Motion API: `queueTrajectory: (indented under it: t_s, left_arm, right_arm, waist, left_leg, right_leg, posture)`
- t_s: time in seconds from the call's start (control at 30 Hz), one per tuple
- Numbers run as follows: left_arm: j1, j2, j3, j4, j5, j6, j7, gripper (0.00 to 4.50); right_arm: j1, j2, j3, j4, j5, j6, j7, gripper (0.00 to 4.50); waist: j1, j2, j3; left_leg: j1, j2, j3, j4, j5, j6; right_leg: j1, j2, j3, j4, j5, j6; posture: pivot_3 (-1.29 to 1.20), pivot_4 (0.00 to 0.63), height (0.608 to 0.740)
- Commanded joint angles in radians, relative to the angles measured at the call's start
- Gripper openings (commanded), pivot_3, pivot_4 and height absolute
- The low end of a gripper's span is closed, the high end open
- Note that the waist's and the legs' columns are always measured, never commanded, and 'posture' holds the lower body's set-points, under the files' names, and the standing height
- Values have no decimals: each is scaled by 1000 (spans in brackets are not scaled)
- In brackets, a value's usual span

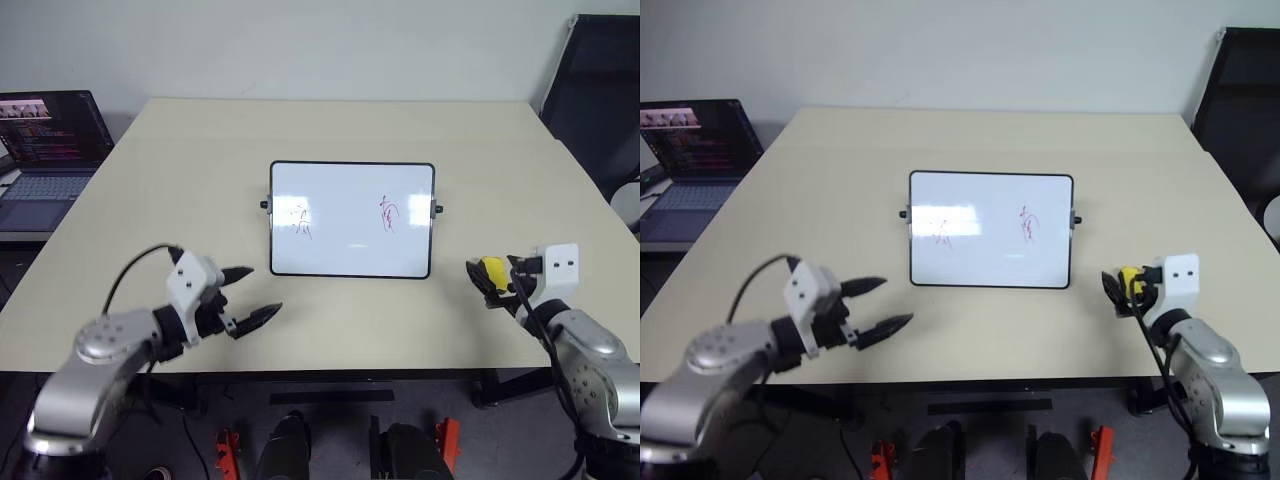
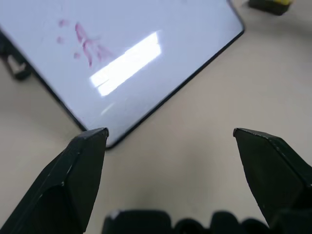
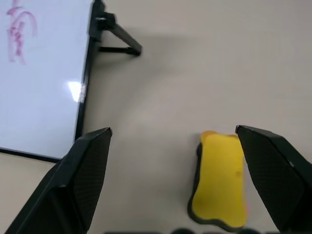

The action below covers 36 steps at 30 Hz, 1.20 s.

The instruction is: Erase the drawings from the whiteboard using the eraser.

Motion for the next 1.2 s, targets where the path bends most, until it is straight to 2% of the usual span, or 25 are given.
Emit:
queueTrajectory:
  t_s: [0.03,0.17,0.33,0.57,0.97,1.07,1.2]
  left_arm:
    - [-106,44,-38,25,-69,22,-128,4500]
    - [-233,62,-84,52,-98,43,-210,4500]
    - [-376,43,-160,111,-82,51,-262,4500]
    - [-555,-6,-265,261,-24,13,-333,4500]
    - [-568,-2,-252,318,17,-30,-365,4500]
    - [-562,7,-246,326,23,-37,-369,4500]
    - [-545,19,-241,332,27,-46,-370,4500]
  right_arm:
    - [-82,9,-36,-26,42,166,-71,4451]
    - [-161,7,-17,14,24,221,-100,4451]
    - [-176,21,-21,54,7,235,-122,4451]
    - [-171,37,0,127,-48,148,-128,4451]
    - [-188,71,-5,226,-69,56,-118,4451]
    - [-192,76,-4,251,-77,44,-125,3881]
    - [-197,81,-4,277,-87,26,-122,2483]
  waist:
    - [-2,0,0]
    - [-6,0,0]
    - [-6,0,0]
    - [-6,0,0]
    - [-14,0,1]
    - [-14,0,1]
    - [-14,0,1]
  left_leg:
    - [0,0,0,0,0,0]
    - [-1,0,1,-2,0,0]
    - [-1,1,1,-2,0,0]
    - [-1,1,1,0,0,1]
    - [-1,1,2,-1,0,1]
    - [-1,1,2,-1,0,1]
    - [-1,1,2,-1,0,1]
  right_leg:
    - [0,0,0,0,0,0]
    - [-2,1,0,1,2,5]
    - [-2,2,0,1,2,5]
    - [-2,2,1,2,4,8]
    - [-2,2,2,2,4,8]
    - [-2,2,3,2,4,8]
    - [-2,2,3,2,4,8]
  posture:
    - [0,150,740]
    - [0,150,740]
    - [0,150,740]
    - [0,150,740]
    - [0,150,740]
    - [0,150,740]
    - [0,150,740]
